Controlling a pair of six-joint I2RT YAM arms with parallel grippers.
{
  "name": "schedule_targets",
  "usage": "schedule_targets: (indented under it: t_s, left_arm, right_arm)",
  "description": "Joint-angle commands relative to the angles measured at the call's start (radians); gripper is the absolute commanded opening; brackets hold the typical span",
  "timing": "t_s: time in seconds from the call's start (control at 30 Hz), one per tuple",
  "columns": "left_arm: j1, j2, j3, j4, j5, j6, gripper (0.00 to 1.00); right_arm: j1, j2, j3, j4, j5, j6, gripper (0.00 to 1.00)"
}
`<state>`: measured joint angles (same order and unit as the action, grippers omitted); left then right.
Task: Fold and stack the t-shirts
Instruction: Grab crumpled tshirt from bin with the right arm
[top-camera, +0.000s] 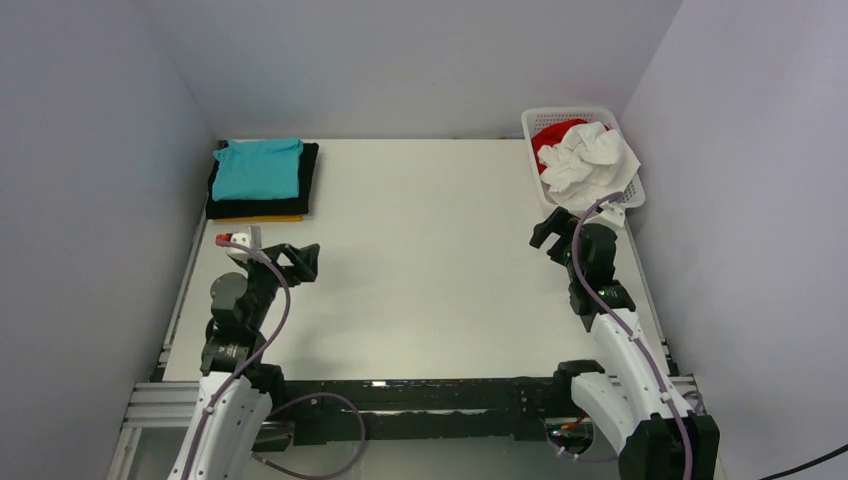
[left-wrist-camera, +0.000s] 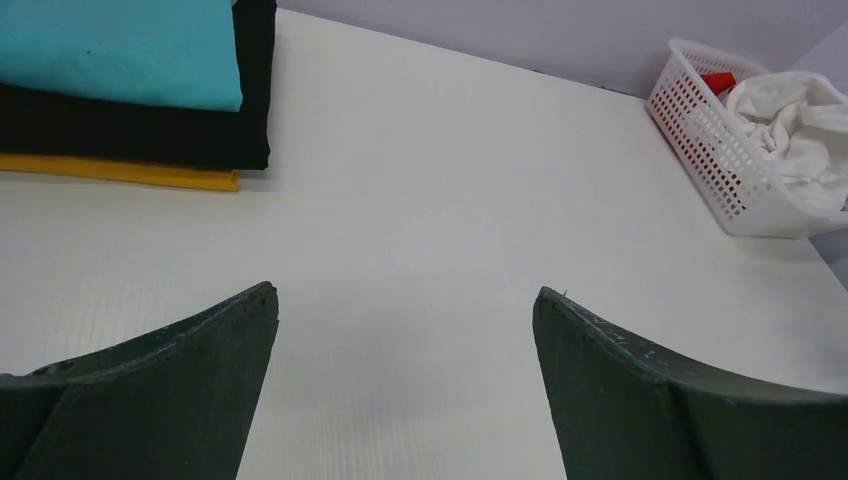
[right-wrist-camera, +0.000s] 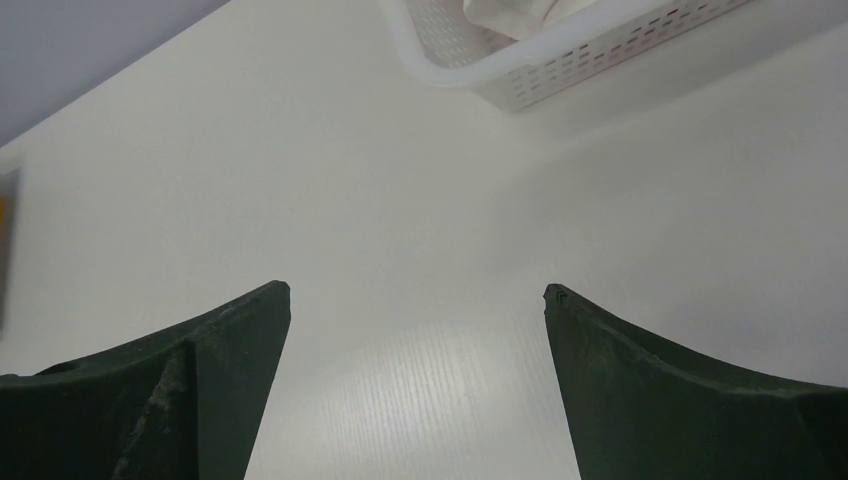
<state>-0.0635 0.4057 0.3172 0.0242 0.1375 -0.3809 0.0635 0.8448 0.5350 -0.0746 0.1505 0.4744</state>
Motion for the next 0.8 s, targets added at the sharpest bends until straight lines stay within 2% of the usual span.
schedule_targets:
  t_s: [0.0,0.13,0.27,0.4,0.5,0.63,0.77]
  left_arm:
    - [-0.001,-0.020,0.014,0.032,0.015,-0.010,0.99]
    - [-0.001,-0.029,0.023,0.042,-0.014,-0.043,0.99]
    - [-0.001,-0.020,-0.003,0.115,-0.026,-0.076,0.99]
    - [-0.001,0.037,-0.034,0.185,-0.005,-0.101,0.99]
    - [0.000,0.086,-0.014,0.158,-0.005,-0.093,1.00]
    - [0.001,0.100,0.006,0.122,-0.036,-0.078,0.99]
    - [0.001,0.088,-0.014,0.141,-0.056,-0.081,0.99]
  right_arm:
    - [0.001,0.000,0.008,0.066,-0.020,-0.017,1.00]
    - [0.002,0.054,0.034,0.111,-0.017,0.006,1.00]
    - [0.001,0.225,0.205,0.068,-0.015,0.035,1.00]
    - [-0.015,0.480,0.499,-0.138,0.042,0.040,1.00]
    - [-0.040,0.685,0.782,-0.307,0.090,-0.003,1.00]
    - [-0.086,0.908,1.016,-0.365,0.126,-0.057,1.00]
    - [-0.119,1.071,1.230,-0.465,0.255,-0.110,1.00]
